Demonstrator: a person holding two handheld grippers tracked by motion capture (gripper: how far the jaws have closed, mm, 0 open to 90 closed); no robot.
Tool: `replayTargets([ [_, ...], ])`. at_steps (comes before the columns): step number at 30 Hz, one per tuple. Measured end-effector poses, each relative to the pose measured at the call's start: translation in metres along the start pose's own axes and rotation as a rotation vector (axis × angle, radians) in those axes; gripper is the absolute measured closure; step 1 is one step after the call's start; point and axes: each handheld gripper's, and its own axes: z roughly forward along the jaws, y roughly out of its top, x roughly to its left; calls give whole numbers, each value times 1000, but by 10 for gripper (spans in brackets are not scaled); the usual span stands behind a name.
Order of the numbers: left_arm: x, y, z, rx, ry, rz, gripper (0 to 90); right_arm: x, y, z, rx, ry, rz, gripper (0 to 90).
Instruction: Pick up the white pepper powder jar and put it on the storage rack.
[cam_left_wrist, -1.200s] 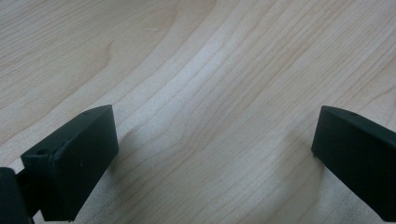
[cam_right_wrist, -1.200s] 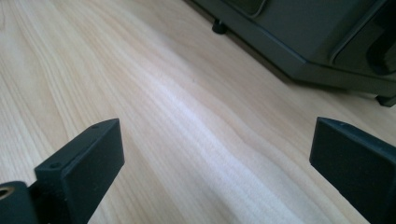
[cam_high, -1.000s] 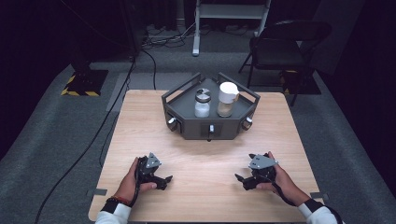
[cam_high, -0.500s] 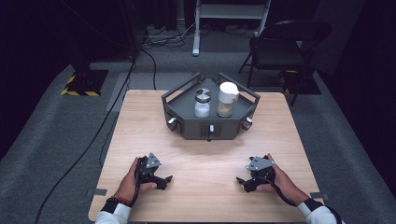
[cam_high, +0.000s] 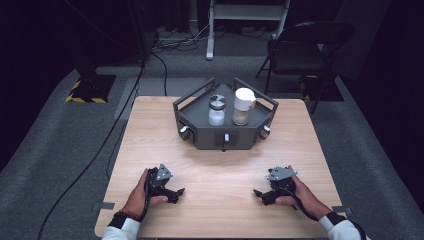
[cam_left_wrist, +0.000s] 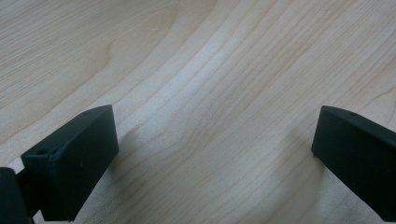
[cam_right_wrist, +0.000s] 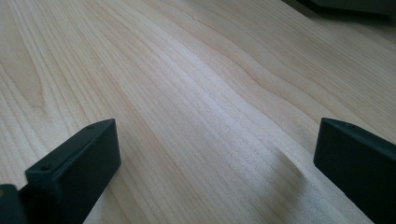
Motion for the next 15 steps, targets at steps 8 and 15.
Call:
replayTargets([
  [8, 0, 0, 0, 0, -1, 0, 0, -14, 3, 1, 29, 45, 61, 1],
  [15, 0, 0, 0, 0, -2, 1, 0, -17, 3, 2, 33, 56, 69, 0],
])
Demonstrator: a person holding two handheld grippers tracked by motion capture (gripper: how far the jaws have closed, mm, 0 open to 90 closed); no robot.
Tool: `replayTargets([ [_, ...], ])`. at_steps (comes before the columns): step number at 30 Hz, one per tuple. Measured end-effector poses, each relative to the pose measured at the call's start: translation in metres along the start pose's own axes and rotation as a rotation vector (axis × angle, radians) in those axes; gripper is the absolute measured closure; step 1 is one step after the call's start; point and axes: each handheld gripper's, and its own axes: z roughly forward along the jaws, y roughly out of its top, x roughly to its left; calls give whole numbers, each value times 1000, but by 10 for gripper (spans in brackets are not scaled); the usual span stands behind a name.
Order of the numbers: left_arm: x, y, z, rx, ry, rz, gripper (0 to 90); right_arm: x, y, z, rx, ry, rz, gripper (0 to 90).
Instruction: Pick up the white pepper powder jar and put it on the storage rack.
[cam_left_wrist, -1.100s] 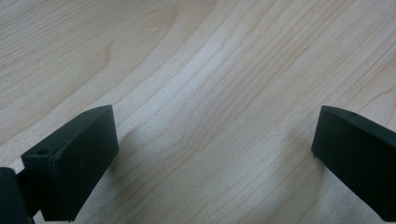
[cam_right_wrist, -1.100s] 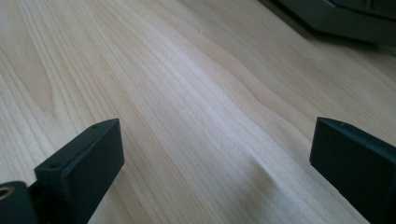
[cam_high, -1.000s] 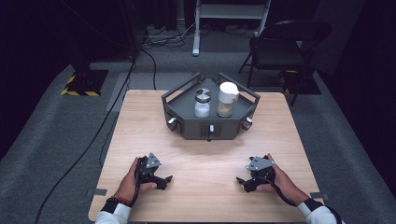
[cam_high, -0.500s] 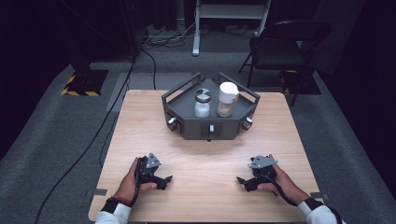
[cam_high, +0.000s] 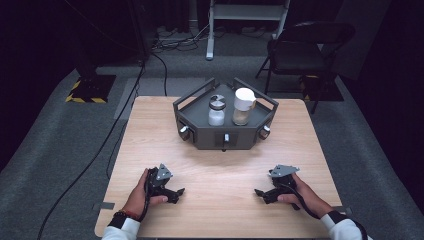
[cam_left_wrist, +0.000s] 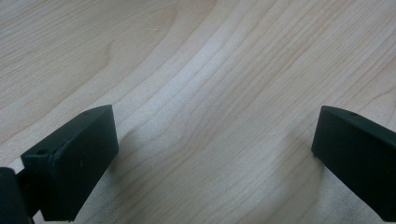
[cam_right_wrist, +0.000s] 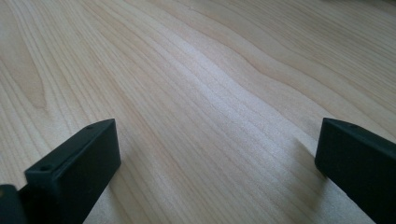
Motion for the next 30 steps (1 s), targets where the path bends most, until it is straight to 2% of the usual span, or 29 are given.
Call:
replayTargets([
  [30, 1, 2, 2, 1, -8, 7, 0, -2, -1, -1, 0, 8, -10, 0],
])
